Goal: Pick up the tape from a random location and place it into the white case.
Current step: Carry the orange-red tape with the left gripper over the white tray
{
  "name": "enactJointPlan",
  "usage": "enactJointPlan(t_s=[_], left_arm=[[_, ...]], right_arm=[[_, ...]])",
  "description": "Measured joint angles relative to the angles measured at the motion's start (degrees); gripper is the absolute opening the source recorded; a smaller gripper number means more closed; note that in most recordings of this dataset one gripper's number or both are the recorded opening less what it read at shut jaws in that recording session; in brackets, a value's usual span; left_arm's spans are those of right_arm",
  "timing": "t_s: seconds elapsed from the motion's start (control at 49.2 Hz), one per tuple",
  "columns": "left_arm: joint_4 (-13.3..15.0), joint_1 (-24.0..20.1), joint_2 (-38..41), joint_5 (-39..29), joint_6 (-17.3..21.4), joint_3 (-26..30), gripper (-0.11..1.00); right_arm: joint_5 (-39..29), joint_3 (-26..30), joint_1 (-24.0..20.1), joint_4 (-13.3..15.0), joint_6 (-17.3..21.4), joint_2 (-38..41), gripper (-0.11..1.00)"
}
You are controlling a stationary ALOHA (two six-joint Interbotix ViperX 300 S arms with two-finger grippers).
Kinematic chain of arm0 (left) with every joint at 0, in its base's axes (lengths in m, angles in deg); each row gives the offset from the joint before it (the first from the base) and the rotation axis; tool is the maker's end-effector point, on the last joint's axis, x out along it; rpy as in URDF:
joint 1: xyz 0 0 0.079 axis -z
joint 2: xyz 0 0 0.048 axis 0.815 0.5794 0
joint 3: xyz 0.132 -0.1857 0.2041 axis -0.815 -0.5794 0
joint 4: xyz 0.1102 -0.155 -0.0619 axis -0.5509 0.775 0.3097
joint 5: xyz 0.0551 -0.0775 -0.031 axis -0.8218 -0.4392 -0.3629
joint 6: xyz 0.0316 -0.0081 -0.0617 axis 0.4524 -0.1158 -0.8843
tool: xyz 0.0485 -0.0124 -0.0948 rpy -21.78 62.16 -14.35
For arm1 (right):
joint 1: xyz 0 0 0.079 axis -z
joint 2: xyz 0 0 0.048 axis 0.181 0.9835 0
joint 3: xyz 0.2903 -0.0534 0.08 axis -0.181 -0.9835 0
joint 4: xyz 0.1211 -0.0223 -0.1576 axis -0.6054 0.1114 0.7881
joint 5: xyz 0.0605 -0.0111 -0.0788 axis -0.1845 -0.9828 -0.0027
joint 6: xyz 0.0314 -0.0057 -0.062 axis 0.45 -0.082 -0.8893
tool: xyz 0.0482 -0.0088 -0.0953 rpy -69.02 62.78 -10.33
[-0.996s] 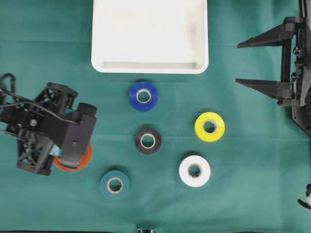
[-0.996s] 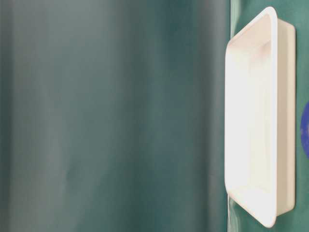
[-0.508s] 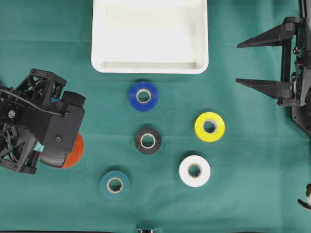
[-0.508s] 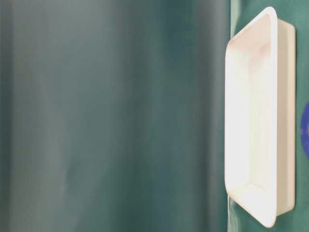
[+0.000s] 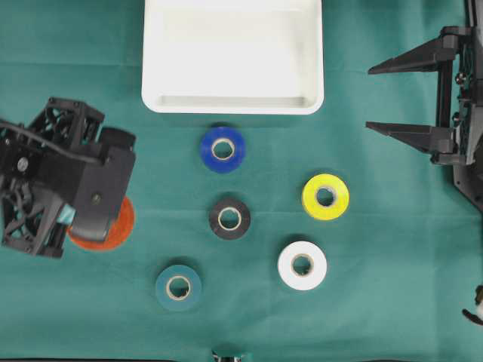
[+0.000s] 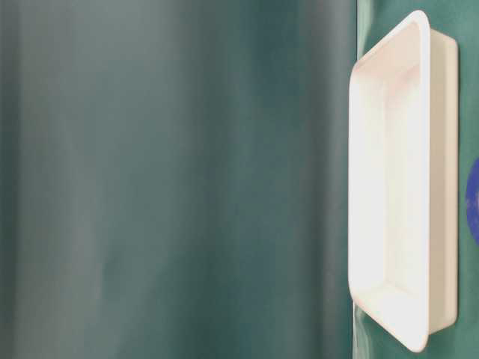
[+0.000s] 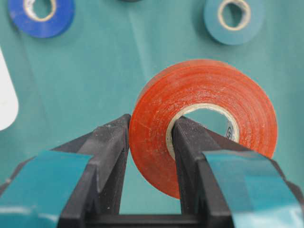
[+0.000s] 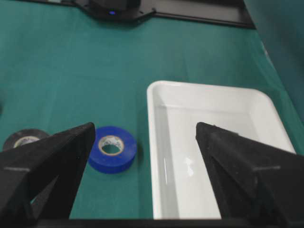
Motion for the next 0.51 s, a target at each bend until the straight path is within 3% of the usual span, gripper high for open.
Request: enactJointPlan(t_s=[0.224,0.508], left_arm=[[0.0,-6.5,0.0,0.1,0.0,-0.2,0.22],[-0.1,-18.4,-0.6,-0.1,0.3,-0.4,0.22]], right_arm=[[0.0,0.0,0.0,-0.1,0.0,0.0,0.90],[0.0,0.1,0.0,-0.1,0.0,0.0,0.90]])
